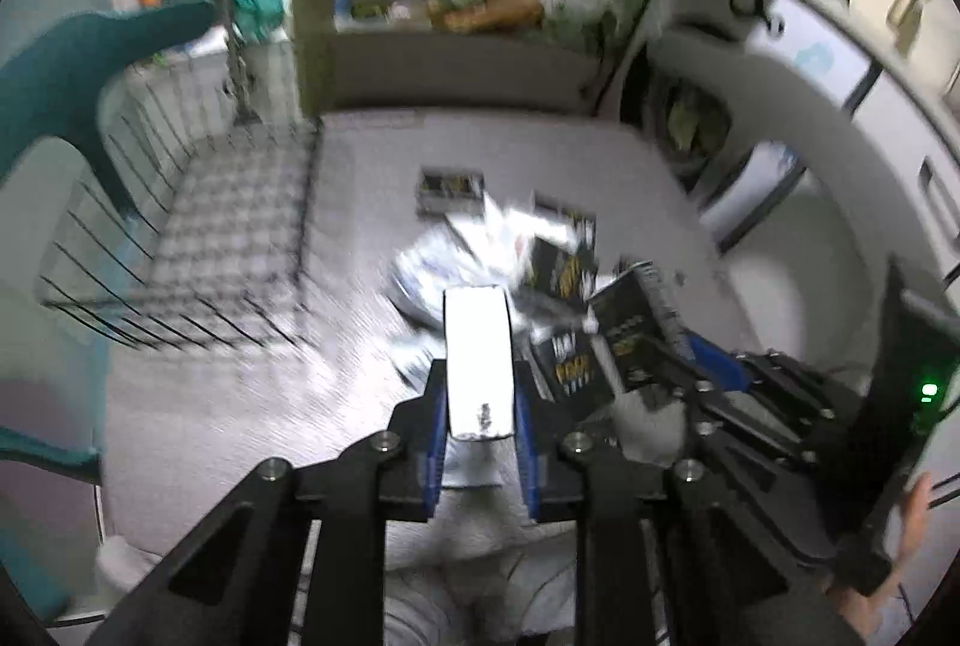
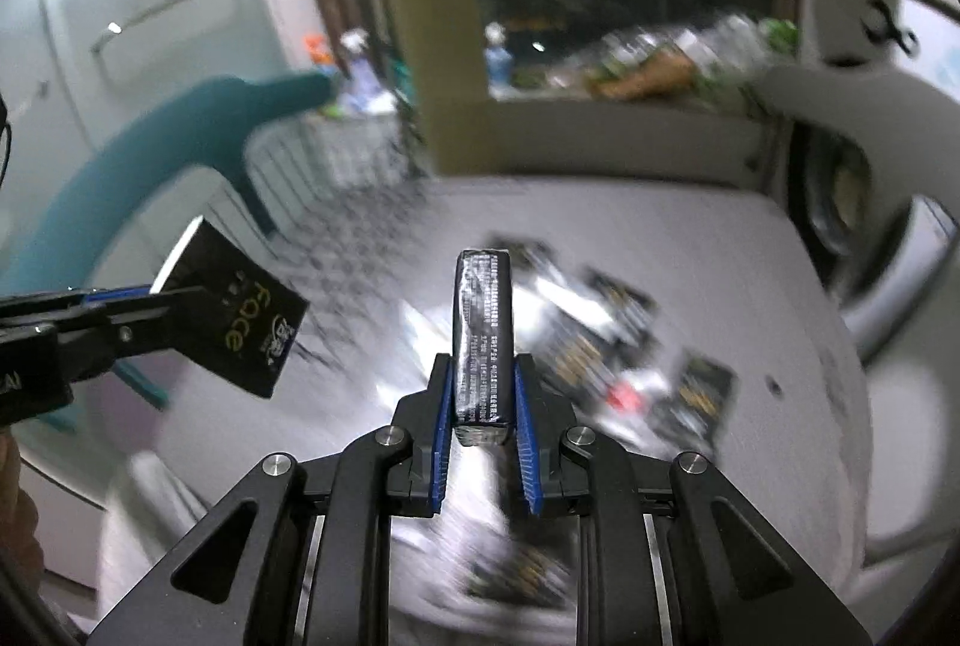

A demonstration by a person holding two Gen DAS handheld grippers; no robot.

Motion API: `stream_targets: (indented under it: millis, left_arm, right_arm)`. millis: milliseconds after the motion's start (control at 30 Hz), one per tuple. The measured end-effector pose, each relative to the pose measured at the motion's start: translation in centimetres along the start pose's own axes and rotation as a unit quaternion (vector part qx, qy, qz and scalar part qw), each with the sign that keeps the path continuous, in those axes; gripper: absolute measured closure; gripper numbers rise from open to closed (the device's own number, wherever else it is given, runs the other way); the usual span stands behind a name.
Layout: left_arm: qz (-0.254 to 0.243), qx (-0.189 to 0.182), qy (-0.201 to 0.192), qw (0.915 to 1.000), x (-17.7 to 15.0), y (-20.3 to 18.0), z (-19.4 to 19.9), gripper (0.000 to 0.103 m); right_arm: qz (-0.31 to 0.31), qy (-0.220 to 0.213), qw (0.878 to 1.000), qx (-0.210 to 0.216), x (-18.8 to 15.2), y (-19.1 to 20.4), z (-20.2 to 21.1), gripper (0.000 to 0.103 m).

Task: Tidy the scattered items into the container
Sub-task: 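Carry both held items over the wire basket and open both grippers, then return both grippers from the basket to the pile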

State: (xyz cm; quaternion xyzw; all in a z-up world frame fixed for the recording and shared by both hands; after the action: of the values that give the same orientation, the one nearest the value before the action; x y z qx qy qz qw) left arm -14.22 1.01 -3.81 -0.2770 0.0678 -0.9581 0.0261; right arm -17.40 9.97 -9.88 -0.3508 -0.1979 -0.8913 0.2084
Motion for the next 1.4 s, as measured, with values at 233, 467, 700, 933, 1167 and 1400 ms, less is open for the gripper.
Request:
stream_targets:
  millis: [233, 467, 700, 933, 1167, 1400]
  left_arm:
    - [0.049, 0.047, -0.077, 0.9948, 6.6, 8.6, 5.0, 0.083]
    - [0.079, 0.077, -0.045, 0.9929, 7.9, 14.8, 1.0, 0.083]
    - [0.088, 0.076, -0.028, 0.9928, 7.2, 16.3, -0.9, 0.082]
    - [0.099, 0.084, -0.042, 0.9906, 6.3, 16.9, -0.3, 0.041]
    - [0.088, 0.073, -0.043, 0.9925, 5.2, 15.5, 1.4, 0.041]
    - [0.031, 0.049, -0.010, 0.9983, 1.0, 9.9, 1.2, 0.041]
  right_arm:
    - [0.034, 0.016, 0.997, 0.061, 5.1, 8.1, -6.2, 0.084]
    - [0.034, 0.055, 0.996, 0.062, 4.3, 10.6, -11.5, 0.084]
    - [0.039, 0.060, 0.996, 0.056, 3.8, 10.5, -12.1, 0.080]
    - [0.029, 0.053, 0.996, 0.061, 3.9, 9.5, -10.6, 0.062]
    - [0.014, 0.038, 0.999, 0.033, 2.2, 4.6, -5.3, 0.059]
    - [-0.016, 0.081, 0.997, -0.011, -5.0, -2.5, -2.4, 0.055]
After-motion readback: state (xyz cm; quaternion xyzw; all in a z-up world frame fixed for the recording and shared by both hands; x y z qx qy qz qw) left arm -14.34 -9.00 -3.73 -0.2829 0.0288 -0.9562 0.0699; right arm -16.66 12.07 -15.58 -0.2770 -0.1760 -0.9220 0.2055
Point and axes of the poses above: each gripper's, at about its wrist camera, not at the fingertips, and z roughly against the way its jaws point, y to its left, x to its top, the point moved 7 cm from there along -z, roughly the way its jaws point, and after that the axes turned 4 degrees about x, right-handed, at the moved point
